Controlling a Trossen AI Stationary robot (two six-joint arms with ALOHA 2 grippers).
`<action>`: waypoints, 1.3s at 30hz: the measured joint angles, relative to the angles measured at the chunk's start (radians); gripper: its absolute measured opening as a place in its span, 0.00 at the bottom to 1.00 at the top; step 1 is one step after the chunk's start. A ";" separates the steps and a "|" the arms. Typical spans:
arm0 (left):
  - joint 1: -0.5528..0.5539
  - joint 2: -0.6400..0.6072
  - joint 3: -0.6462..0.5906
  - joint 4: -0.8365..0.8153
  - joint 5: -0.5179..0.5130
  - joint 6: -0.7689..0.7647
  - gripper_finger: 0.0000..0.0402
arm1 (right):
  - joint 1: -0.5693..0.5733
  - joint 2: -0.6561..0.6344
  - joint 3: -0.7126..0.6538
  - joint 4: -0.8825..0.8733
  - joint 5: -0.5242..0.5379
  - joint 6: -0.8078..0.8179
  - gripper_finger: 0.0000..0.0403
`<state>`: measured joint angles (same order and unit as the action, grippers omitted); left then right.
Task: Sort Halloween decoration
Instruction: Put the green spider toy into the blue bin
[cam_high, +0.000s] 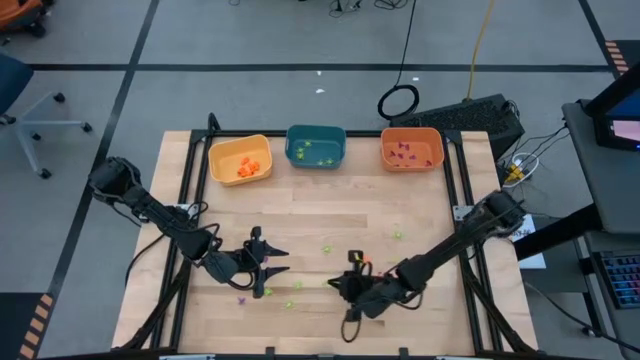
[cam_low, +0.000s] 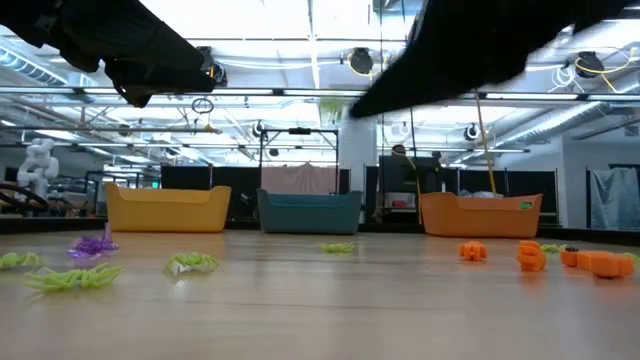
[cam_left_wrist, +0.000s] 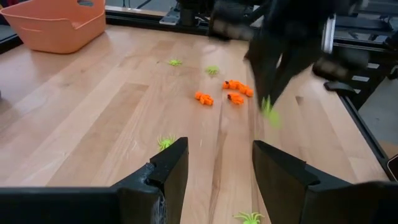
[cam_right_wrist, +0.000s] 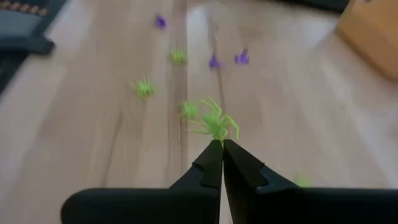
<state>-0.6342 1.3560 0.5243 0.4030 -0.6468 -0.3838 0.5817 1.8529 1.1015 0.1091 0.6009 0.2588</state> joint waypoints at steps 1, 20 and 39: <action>0.000 0.000 0.000 0.000 0.000 0.000 0.44 | 0.010 -0.024 0.000 -0.011 0.008 -0.008 0.00; 0.009 0.000 0.000 0.009 -0.001 -0.001 0.44 | 0.120 -0.346 -0.344 0.309 0.085 -0.143 0.00; 0.019 0.000 0.000 0.010 -0.005 -0.001 0.44 | 0.013 -0.316 -0.520 0.822 0.000 -0.294 0.00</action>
<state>-0.6147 1.3556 0.5243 0.4127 -0.6516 -0.3845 0.5945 1.5368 0.5816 0.9309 0.6004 -0.0355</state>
